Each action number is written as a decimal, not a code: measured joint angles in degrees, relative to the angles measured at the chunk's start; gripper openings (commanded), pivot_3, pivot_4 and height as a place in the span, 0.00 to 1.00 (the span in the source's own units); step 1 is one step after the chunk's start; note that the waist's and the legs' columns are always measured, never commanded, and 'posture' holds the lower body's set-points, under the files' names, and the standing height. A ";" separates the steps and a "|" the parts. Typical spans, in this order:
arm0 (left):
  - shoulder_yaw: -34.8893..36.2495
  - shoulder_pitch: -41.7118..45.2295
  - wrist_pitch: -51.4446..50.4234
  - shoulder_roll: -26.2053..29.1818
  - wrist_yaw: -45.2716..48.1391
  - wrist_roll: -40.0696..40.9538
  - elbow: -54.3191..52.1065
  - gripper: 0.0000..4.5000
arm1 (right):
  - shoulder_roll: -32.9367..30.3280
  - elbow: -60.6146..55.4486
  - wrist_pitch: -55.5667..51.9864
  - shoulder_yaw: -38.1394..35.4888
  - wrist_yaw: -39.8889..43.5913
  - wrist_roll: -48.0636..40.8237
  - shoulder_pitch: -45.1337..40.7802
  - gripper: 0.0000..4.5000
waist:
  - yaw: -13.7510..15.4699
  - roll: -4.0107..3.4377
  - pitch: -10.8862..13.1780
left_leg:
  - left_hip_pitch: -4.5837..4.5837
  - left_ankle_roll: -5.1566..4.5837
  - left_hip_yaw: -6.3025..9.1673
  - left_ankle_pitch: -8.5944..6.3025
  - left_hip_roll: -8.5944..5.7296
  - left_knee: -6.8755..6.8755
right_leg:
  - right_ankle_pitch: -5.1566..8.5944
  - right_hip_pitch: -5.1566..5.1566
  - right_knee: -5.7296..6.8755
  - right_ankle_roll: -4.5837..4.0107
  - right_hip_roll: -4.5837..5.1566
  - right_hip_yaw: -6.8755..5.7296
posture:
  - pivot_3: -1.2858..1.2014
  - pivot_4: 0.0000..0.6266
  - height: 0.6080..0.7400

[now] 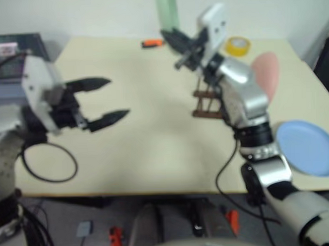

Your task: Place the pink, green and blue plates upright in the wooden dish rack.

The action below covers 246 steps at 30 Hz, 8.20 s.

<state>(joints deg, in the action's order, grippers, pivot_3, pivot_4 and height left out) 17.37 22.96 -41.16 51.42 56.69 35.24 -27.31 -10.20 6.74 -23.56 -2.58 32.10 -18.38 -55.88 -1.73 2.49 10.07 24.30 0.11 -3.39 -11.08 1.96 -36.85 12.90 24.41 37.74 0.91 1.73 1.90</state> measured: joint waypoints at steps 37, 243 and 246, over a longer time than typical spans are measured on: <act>-18.35 5.22 -1.28 -5.63 -4.06 -1.92 3.23 0.99 | -18.69 -17.93 -32.43 -17.63 -7.60 -27.69 15.34 0.00 | -0.16 -0.06 0.04 | 0.03 -0.04 -0.09 0.00 -0.12 0.68 | 0.43 0.26 -0.12 0.76 -0.46 0.23 | 0.52 0.24 1.00; -23.06 10.91 -3.20 -17.34 -15.02 -17.40 8.88 1.00 | -6.27 -16.86 -26.79 -17.35 -16.29 -36.84 20.06 0.01 | -0.05 -0.60 -0.01 | 0.39 -0.41 0.00 -0.24 -0.20 0.00 | 0.09 -0.11 -0.74 1.30 -0.47 0.26 | 0.52 0.24 1.00; -23.16 11.01 -3.19 -17.34 -14.89 -17.42 8.98 1.00 | -6.45 -16.84 -26.62 -16.81 -16.29 -36.54 20.45 0.01 | -0.05 -0.60 -0.01 | 0.39 -0.41 0.00 -0.24 -0.21 0.00 | 0.10 -0.11 -0.75 1.30 -0.47 0.26 | 0.52 0.24 1.00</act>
<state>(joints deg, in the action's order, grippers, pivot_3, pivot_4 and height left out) -5.79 33.97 -44.35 34.07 41.80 17.82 -18.33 -16.65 -10.10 -50.17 -19.39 15.81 -54.92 -35.42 -1.78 1.89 10.05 24.69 -0.30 -3.39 -11.32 1.75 -36.84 13.00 24.30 36.99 2.22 1.26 2.16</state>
